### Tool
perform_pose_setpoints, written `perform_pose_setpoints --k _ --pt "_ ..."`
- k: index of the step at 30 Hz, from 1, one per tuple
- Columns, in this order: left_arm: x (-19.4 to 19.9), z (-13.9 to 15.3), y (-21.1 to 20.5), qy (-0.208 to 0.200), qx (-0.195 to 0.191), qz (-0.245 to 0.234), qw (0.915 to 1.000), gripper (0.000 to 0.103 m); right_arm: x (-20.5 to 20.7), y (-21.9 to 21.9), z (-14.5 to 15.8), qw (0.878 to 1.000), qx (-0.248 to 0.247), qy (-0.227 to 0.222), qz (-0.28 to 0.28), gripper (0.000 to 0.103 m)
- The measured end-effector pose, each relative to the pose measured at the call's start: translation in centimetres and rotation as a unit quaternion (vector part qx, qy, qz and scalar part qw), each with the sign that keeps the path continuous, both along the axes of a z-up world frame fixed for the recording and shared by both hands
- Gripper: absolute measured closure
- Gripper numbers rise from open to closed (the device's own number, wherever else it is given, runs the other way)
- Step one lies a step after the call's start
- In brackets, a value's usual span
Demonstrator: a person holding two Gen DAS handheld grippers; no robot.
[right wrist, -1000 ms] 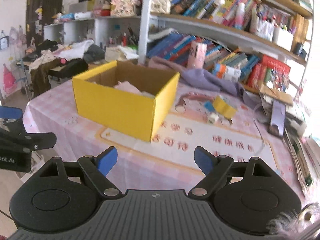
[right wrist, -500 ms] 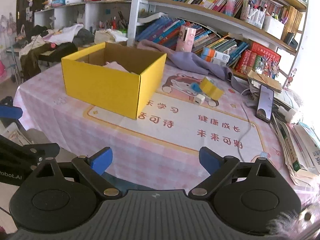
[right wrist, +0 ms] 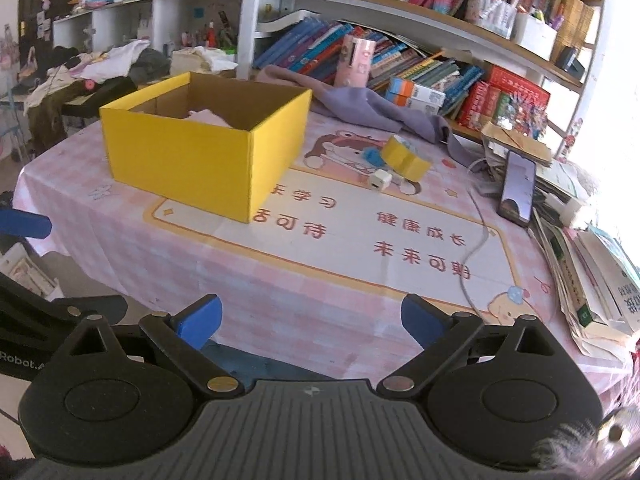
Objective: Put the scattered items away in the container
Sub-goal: 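Move both open grippers back over the table toward the tape roll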
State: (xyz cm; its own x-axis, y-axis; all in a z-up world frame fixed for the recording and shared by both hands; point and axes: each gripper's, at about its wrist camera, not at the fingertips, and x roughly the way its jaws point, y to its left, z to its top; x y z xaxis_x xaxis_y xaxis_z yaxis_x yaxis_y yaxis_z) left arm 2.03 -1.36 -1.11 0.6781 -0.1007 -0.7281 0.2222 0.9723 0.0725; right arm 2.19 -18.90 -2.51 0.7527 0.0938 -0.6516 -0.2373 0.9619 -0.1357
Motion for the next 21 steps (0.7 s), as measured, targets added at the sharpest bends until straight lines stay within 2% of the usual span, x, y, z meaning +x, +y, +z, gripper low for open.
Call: perform_pose_setpoints --k 11,15,21 --pt "1.7 -0.8 -2.6 0.018 -0.001 -0.046 0.9988 0.001 0.8 -3.2 -0.5 0.998 0.009 0.017 -0.054 0.006" --pt "2.4 -1.0 -4.3 0.022 -0.001 -0.077 0.9968 0.001 1.2 -4.8 -0.5 0.996 0.014 0.022 -0.089 0.006" --pt "3.9 -1.2 -6.7 0.018 -0.006 -0.118 0.9928 0.001 1.8 -6.4 -0.5 0.994 0.005 0.017 -0.109 0.006"
